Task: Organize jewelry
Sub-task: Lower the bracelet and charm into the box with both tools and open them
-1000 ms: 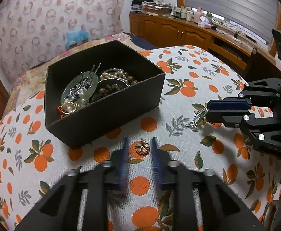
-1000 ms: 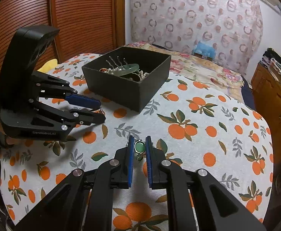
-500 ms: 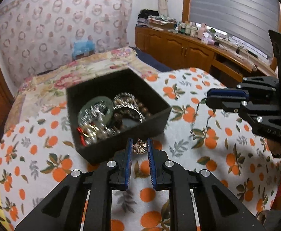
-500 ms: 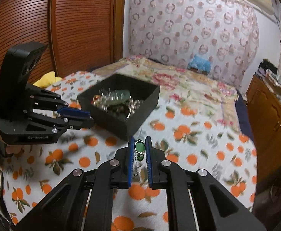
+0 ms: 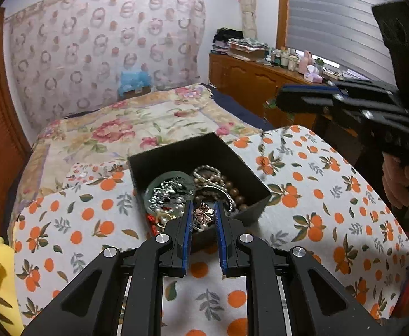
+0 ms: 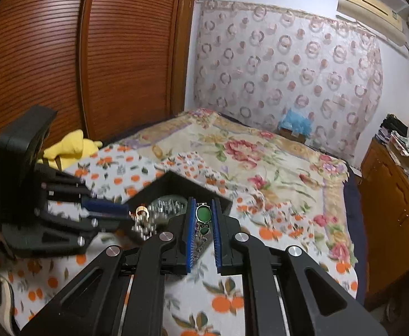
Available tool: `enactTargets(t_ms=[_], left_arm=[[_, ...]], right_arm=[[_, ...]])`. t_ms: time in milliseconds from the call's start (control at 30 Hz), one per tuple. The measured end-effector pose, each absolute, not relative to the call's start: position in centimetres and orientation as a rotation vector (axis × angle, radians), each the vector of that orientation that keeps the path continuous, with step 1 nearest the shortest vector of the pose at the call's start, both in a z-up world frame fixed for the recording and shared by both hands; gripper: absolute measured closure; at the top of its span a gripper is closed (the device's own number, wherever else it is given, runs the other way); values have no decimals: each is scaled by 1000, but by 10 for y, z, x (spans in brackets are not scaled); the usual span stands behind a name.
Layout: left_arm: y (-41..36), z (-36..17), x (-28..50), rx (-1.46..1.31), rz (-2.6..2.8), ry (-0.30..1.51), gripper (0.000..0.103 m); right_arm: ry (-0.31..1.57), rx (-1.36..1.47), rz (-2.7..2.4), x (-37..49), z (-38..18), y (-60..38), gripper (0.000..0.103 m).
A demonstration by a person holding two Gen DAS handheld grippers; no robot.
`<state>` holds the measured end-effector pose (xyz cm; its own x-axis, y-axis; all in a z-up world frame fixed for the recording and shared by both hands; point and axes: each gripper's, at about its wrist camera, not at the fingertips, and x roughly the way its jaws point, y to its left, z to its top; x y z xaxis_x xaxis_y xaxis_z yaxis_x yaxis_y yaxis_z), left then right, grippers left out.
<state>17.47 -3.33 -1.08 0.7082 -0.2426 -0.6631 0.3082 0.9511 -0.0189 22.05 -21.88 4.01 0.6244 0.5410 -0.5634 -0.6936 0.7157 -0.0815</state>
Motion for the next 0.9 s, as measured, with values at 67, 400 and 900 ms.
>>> enactTargets(t_ms=[67, 400, 900], left_arm=[[-31, -10, 177, 91, -299, 720, 89], [-19, -9, 190, 74, -263, 714, 89], [-12, -14, 236, 79, -211, 733, 89]], right_arm=[[529, -297, 731, 229, 45, -211, 90], [555, -318, 739, 270, 32, -173, 90], [627, -267, 691, 293, 1, -182, 81]])
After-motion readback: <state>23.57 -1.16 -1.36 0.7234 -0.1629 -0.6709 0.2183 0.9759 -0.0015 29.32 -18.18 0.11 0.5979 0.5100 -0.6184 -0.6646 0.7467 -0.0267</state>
